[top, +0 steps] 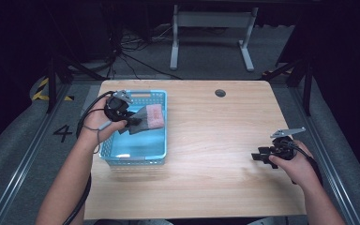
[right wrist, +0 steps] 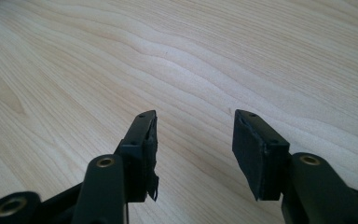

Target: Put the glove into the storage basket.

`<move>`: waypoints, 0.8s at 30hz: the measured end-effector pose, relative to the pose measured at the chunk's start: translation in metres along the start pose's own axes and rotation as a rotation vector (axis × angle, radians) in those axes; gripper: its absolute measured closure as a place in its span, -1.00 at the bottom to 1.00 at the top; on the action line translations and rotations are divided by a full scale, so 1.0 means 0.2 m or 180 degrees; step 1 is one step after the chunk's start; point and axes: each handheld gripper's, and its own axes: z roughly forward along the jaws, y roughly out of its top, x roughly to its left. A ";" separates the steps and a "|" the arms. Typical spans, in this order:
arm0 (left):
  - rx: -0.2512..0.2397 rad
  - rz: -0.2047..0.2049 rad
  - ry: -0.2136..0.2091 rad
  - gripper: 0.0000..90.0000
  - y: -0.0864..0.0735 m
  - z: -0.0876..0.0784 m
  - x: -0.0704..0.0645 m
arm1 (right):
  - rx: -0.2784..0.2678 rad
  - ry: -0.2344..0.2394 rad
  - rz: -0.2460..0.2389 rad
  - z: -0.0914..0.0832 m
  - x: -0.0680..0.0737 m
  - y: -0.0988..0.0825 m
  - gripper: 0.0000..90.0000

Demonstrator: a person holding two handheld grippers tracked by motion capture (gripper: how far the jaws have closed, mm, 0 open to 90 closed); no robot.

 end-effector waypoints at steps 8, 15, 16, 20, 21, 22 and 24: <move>0.0118 0.0002 0.0044 0.51 -0.02 0.05 0.04 | 0.0000 -0.0003 0.0010 0.00 0.00 -0.01 0.12; 0.0229 -0.0043 0.0005 0.51 -0.05 0.14 0.08 | 0.0005 -0.0012 0.0022 0.00 0.00 -0.02 0.12; 0.0244 -0.0033 -0.0001 0.51 -0.05 0.15 0.09 | 0.0007 -0.0008 0.0024 0.00 0.00 -0.02 0.12; 0.0243 -0.0029 -0.0003 0.51 -0.06 0.18 0.09 | 0.0018 -0.0005 0.0025 0.00 0.01 -0.03 0.11; 0.0247 -0.0025 -0.0009 0.51 -0.06 0.20 0.09 | 0.0016 -0.0008 0.0034 -0.01 0.01 -0.04 0.11; 0.0256 -0.0024 -0.0014 0.51 -0.06 0.21 0.10 | 0.0012 -0.0022 0.0032 -0.01 0.01 -0.04 0.11; 0.0312 0.0012 -0.0027 0.51 -0.07 0.24 0.10 | 0.0016 -0.0010 0.0044 -0.01 0.01 -0.05 0.11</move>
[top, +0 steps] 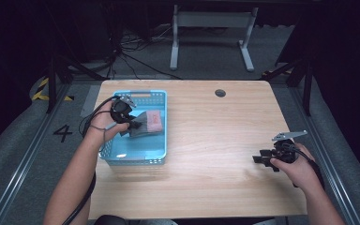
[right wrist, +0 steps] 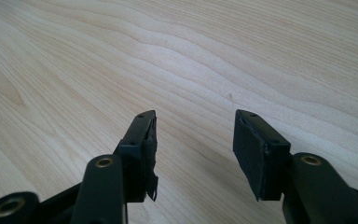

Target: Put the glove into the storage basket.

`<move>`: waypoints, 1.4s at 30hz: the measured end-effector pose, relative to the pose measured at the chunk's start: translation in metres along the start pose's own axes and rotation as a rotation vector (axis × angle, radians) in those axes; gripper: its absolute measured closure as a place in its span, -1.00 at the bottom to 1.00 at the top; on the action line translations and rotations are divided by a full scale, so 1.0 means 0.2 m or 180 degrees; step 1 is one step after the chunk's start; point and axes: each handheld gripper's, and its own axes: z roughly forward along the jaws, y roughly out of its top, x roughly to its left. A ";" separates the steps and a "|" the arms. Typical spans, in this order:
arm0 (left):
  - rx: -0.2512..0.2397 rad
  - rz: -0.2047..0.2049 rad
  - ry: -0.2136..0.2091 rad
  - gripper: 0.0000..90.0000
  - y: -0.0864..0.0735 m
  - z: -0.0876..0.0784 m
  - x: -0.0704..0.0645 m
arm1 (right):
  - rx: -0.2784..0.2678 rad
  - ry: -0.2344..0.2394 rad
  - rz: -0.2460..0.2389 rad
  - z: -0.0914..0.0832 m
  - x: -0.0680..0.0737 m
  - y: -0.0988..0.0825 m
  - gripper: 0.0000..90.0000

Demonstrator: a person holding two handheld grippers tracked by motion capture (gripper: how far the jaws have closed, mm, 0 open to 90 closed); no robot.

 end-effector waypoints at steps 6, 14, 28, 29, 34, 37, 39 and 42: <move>0.0105 0.0026 -0.0017 0.50 0.00 0.06 0.00 | -0.0027 0.0012 0.0004 -0.01 0.01 -0.01 0.11; 0.0238 0.0021 -0.0035 0.49 -0.01 0.09 0.01 | -0.0015 0.0006 0.0010 -0.01 0.01 -0.02 0.10; 0.0409 0.0035 -0.0085 0.48 0.01 0.16 0.01 | -0.0011 0.0064 -0.0005 0.02 0.02 -0.01 0.08; 0.0409 0.0032 -0.0088 0.48 0.01 0.17 0.01 | -0.0013 0.0060 -0.0003 0.02 0.01 -0.01 0.08; 0.0418 -0.0012 -0.0119 0.46 0.00 0.18 0.03 | -0.0011 0.0057 -0.0001 0.02 0.01 -0.02 0.08; 0.0402 -0.0053 -0.0142 0.42 0.00 0.18 0.03 | -0.0018 0.0057 0.0002 0.02 0.01 -0.02 0.08; 0.0363 -0.0087 -0.0097 0.31 0.00 0.18 0.04 | -0.0019 0.0062 0.0000 0.02 0.01 -0.02 0.08; 0.0107 -0.0134 -0.0054 0.20 0.00 0.16 0.04 | -0.0022 0.0068 -0.0008 0.02 0.01 -0.01 0.08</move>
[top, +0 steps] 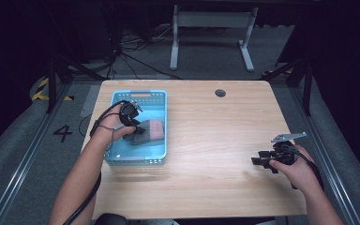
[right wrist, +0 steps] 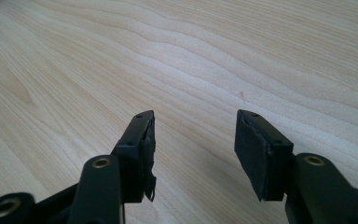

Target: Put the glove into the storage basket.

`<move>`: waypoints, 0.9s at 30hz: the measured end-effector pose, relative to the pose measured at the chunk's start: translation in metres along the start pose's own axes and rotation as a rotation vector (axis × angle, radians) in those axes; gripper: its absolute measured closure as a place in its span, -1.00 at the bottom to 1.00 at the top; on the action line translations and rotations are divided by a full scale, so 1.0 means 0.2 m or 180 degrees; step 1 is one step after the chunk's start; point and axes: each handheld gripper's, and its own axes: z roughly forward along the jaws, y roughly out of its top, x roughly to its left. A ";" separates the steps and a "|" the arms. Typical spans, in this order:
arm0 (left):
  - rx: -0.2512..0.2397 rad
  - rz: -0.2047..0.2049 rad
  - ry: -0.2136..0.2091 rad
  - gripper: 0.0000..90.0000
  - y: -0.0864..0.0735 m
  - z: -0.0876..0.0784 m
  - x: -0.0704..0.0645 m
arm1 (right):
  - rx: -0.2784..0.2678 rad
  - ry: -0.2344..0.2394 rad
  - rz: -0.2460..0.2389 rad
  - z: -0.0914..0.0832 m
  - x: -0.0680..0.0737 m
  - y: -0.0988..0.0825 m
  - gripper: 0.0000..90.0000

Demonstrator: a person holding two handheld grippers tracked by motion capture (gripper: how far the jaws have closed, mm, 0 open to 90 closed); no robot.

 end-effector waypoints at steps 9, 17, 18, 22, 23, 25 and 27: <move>-0.0312 -0.0037 0.0033 -0.04 0.00 -0.03 -0.01 | -0.0008 0.0034 -0.0039 0.02 0.01 0.02 0.07; -0.0428 0.0008 -0.0081 0.02 0.03 -0.11 -0.12 | -0.0004 0.0076 -0.0107 0.04 0.02 0.06 0.07; -0.0457 0.0015 -0.0087 0.01 0.03 -0.12 -0.15 | -0.0001 0.0081 -0.0110 0.04 0.03 0.07 0.07; -0.0531 0.0067 -0.0112 -0.01 0.04 -0.17 -0.23 | 0.0003 0.0125 -0.0188 0.07 0.04 0.11 0.07; -0.0556 0.0073 -0.0125 -0.01 0.04 -0.19 -0.25 | 0.0008 0.0132 -0.0205 0.07 0.05 0.12 0.07; -0.0567 0.0068 -0.0187 -0.01 0.05 -0.21 -0.30 | 0.0008 0.0163 -0.0246 0.09 0.05 0.14 0.07; -0.0561 0.0077 -0.0242 0.01 0.05 -0.23 -0.34 | 0.0020 0.0183 -0.0279 0.10 0.06 0.16 0.07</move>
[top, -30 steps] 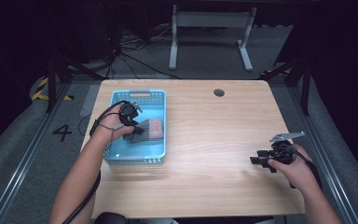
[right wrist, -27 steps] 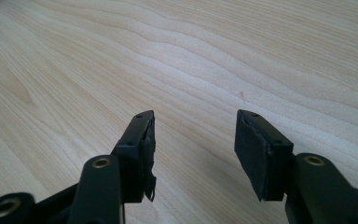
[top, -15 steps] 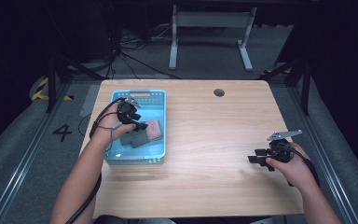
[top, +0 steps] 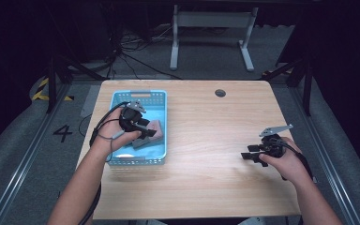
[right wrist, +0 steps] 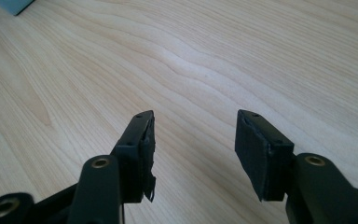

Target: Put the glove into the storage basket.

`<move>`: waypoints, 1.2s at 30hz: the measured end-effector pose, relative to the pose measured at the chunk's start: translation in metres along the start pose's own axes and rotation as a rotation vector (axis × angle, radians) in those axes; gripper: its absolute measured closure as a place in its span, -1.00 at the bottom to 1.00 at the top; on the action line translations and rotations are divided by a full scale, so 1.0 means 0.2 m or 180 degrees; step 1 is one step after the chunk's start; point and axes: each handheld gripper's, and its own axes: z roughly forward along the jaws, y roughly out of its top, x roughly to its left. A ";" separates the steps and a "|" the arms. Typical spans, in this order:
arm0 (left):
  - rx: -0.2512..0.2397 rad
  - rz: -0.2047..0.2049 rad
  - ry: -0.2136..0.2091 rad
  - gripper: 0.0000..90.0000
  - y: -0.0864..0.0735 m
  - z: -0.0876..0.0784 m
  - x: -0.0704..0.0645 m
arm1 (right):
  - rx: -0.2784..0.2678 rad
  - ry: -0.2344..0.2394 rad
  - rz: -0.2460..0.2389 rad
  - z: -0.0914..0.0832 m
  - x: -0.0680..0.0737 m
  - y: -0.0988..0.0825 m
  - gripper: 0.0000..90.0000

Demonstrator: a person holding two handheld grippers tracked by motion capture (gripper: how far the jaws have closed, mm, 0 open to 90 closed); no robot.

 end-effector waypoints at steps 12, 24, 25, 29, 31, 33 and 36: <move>-0.0196 0.0070 -0.0154 0.00 0.04 -0.01 -0.34 | 0.0037 0.0050 -0.0064 0.04 0.00 0.05 0.05; -0.0321 0.0089 -0.0261 -0.07 -0.02 0.15 -0.54 | 0.0048 0.0043 -0.0060 0.03 -0.01 0.02 0.04; -0.0314 0.0089 -0.0270 -0.07 -0.03 0.16 -0.55 | 0.0050 0.0041 -0.0056 0.03 -0.01 0.01 0.03; -0.0268 0.0068 -0.0331 -0.08 -0.06 0.24 -0.59 | 0.0060 0.0049 -0.0061 0.03 0.00 0.01 0.03; -0.0242 0.0074 -0.0365 -0.09 -0.08 0.28 -0.60 | 0.0066 0.0053 -0.0070 0.04 0.00 0.01 0.03; -0.0199 0.0100 -0.0359 -0.09 -0.11 0.32 -0.62 | 0.0080 0.0055 -0.0079 0.04 0.00 0.01 0.02; -0.0170 0.0098 -0.0387 -0.10 -0.14 0.38 -0.65 | 0.0087 0.0049 -0.0082 0.05 -0.01 0.00 0.02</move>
